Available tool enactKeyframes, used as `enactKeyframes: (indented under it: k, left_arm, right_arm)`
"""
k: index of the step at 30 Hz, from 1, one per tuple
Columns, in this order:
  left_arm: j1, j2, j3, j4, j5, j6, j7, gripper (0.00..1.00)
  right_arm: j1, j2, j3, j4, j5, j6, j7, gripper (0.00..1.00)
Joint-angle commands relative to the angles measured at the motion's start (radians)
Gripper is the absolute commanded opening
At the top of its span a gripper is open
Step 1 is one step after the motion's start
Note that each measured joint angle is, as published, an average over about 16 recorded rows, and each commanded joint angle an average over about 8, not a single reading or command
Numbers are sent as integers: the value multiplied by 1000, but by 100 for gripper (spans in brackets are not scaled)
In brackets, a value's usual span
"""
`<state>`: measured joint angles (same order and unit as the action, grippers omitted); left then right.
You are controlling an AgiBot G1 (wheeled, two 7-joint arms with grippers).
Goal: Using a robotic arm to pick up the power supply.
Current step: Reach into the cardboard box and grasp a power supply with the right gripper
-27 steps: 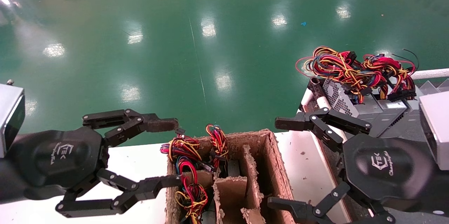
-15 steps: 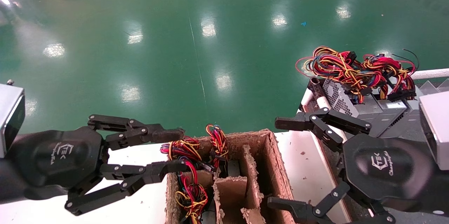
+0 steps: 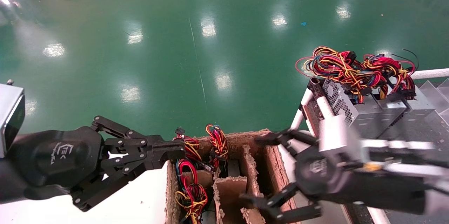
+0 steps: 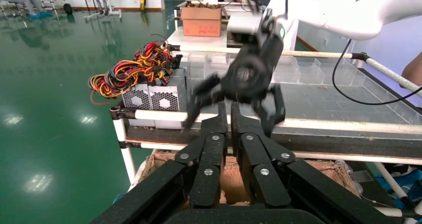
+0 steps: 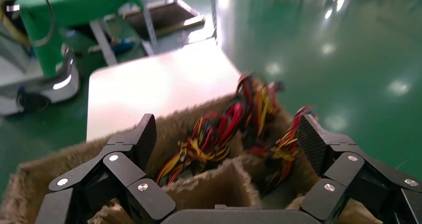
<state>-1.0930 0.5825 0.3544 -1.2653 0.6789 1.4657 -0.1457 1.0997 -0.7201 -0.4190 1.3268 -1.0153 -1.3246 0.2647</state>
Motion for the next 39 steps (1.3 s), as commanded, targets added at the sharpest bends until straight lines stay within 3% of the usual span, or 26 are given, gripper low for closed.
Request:
enactKeyframes:
  k: [1, 7, 8, 10, 15, 17, 39]
  left_arm:
    - [0, 0, 0, 0, 0, 0, 0, 19]
    - [0, 0, 0, 0, 0, 0, 0, 94]
    - [0, 0, 0, 0, 0, 0, 0, 100]
    - [0, 0, 0, 0, 0, 0, 0, 100]
    - [0, 0, 0, 0, 0, 0, 0, 100]
    - [0, 0, 0, 0, 0, 0, 0, 100]
    - [0, 0, 0, 0, 0, 0, 0, 100]
  right_arm:
    - [11, -24, -29, 0, -47, 15, 16, 100]
    - [42, -122, -114, -33, -154, 23, 56, 100]
    - [47, -139, -128, -40, -169, 22, 60, 94]
    - [58, -174, -155, -55, -200, 20, 68, 74]
    - [74, -246, -207, -90, -270, 30, 80, 12]
    - [76, -265, -220, -100, -292, 42, 85, 1]
    - [54, -334, -283, -5, -456, 175, 233, 0]
